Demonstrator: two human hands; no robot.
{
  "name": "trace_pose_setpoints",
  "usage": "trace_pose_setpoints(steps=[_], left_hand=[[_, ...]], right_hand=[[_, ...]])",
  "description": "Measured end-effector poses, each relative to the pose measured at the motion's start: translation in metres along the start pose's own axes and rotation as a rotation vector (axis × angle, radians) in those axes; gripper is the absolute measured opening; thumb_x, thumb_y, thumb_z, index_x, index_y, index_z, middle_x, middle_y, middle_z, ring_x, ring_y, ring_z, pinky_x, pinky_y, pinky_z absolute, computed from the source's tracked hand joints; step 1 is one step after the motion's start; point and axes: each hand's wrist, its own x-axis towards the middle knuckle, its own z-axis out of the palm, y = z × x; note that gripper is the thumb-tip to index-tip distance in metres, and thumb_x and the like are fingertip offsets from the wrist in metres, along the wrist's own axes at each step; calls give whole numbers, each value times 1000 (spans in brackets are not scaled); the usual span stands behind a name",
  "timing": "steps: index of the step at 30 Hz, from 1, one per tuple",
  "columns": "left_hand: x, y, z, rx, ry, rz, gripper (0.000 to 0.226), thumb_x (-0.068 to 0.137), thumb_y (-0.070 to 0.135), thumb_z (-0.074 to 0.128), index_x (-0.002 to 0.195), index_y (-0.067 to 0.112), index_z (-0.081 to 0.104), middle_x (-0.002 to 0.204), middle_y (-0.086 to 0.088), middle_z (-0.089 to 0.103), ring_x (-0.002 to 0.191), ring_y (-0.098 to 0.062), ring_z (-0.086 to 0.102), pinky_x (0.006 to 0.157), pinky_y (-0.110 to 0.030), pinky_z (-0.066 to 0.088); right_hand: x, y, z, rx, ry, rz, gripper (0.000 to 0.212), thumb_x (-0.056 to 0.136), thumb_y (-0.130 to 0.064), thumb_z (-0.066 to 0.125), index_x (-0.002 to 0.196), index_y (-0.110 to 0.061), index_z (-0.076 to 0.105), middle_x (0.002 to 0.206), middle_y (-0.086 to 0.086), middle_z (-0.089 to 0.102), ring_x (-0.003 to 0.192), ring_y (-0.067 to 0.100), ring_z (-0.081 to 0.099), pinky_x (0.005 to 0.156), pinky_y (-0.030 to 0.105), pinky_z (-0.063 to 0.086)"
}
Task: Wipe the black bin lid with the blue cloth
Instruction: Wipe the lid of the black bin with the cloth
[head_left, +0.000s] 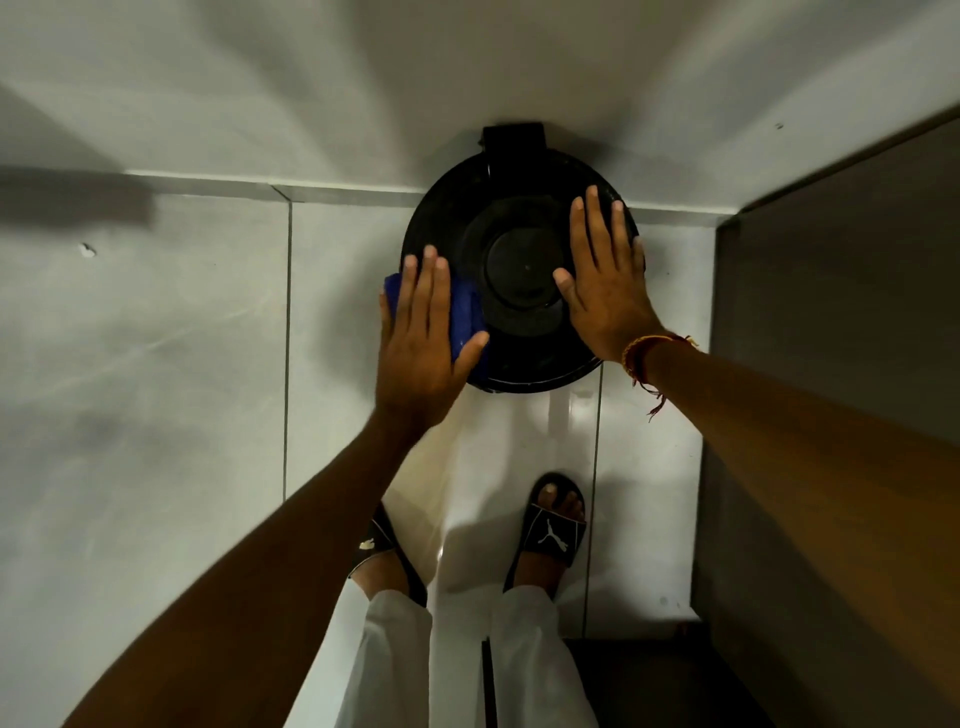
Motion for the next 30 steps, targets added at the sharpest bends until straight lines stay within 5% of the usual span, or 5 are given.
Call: trace_pose_setpoints(steps=[11, 18, 23, 27, 30], left_hand=[[11, 66, 12, 211, -78, 281, 69, 105, 50, 36, 160, 10, 26, 169, -10, 25, 158, -25, 19, 126, -59, 12], [111, 54, -13, 338, -102, 138, 76, 101, 56, 22, 163, 14, 12, 172, -7, 12, 160, -23, 11, 126, -59, 12], [99, 41, -26, 179, -60, -234, 81, 98, 63, 31, 163, 17, 14, 171, -16, 14, 158, -36, 13, 121, -67, 20], [61, 54, -38, 178, -183, -53, 98, 90, 78, 29, 163, 16, 8, 172, -16, 4, 158, -39, 6, 121, -61, 21], [51, 42, -51, -15, -128, -150, 78, 100, 64, 31, 160, 15, 25, 165, -19, 27, 149, -39, 32, 115, -55, 41]], right_hand=[[2, 7, 5, 21, 23, -38, 66, 105, -36, 27, 160, -13, 0, 170, 12, -4, 157, 36, -6, 124, 61, 5], [0, 5, 0, 86, 13, -35, 64, 107, -33, 27, 160, -17, -4, 171, 7, -9, 156, 32, -11, 124, 56, -1], [-2, 1, 0, 29, -9, -11, 67, 106, -38, 25, 160, -17, -8, 170, 7, -10, 156, 33, -10, 123, 57, 2], [-3, -3, -7, -4, -46, 17, 68, 106, -40, 27, 160, -19, -10, 170, 5, -14, 156, 31, -11, 123, 59, 2], [-2, -7, -13, -73, -54, 42, 67, 106, -40, 28, 161, -17, -4, 170, 7, -12, 157, 32, -7, 124, 62, 8]])
